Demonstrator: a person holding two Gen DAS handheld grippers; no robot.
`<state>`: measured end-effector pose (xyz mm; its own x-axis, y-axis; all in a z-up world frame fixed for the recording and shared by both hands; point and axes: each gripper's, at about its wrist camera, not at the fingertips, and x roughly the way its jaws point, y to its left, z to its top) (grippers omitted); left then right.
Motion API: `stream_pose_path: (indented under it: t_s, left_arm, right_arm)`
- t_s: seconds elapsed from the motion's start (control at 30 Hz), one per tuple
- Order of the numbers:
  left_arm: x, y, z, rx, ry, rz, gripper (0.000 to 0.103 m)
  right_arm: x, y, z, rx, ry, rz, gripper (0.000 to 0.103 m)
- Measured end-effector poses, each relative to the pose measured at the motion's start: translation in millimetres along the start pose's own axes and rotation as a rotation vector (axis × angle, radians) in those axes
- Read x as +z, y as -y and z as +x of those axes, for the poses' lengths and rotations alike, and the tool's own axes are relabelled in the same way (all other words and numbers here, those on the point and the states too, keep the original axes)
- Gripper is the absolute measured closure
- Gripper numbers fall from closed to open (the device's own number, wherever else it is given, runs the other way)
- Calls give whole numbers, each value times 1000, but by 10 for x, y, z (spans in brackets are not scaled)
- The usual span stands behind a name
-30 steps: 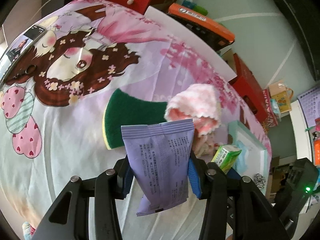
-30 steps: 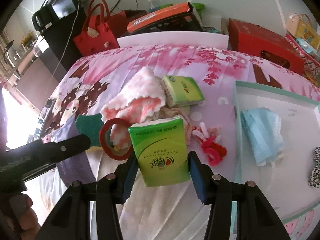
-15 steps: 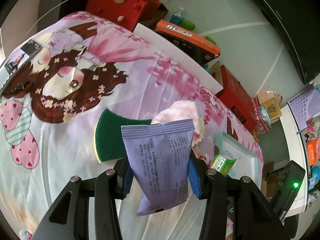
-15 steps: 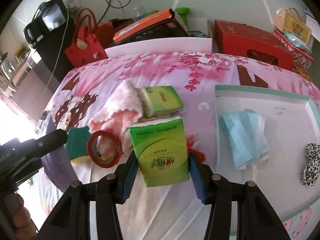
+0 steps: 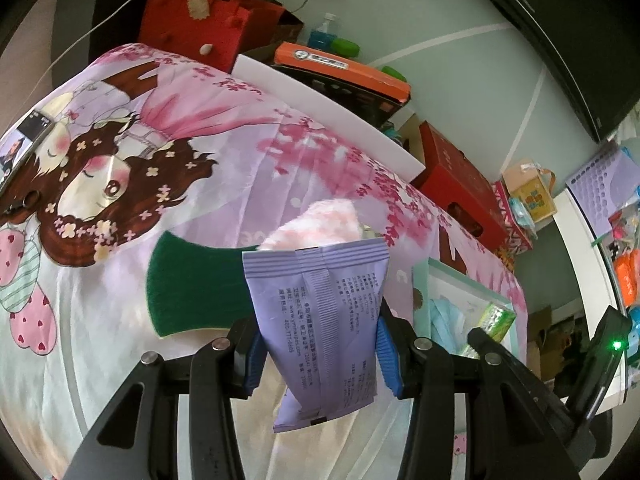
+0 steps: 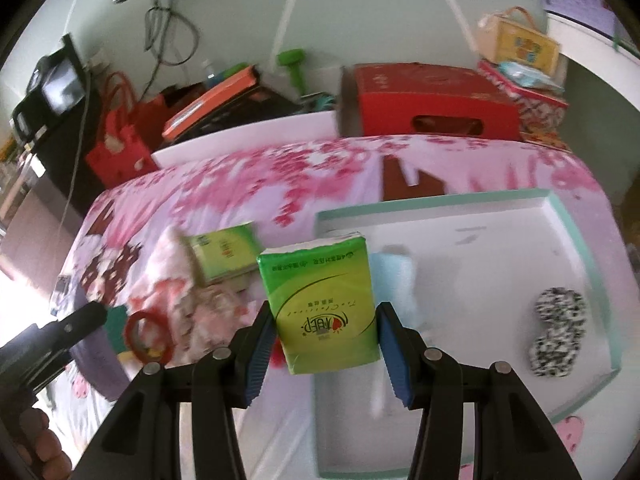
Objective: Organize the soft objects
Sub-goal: 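Carry the tissue pack and purple packet into the tray and release both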
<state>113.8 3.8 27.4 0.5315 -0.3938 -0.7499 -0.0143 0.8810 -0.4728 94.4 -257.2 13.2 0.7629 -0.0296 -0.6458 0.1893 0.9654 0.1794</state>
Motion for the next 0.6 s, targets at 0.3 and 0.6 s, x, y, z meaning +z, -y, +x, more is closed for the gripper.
stream_pose_path:
  t_s: [0.3,0.6]
  left_arm:
    - [83,536,115,-8,-45,102,54]
    - [-24,1447,591,-91,-136,312,54]
  right_arm:
    - [69,620,12,-120,-3,122,50]
    - [-29,1205,108,-198,-68,268,50]
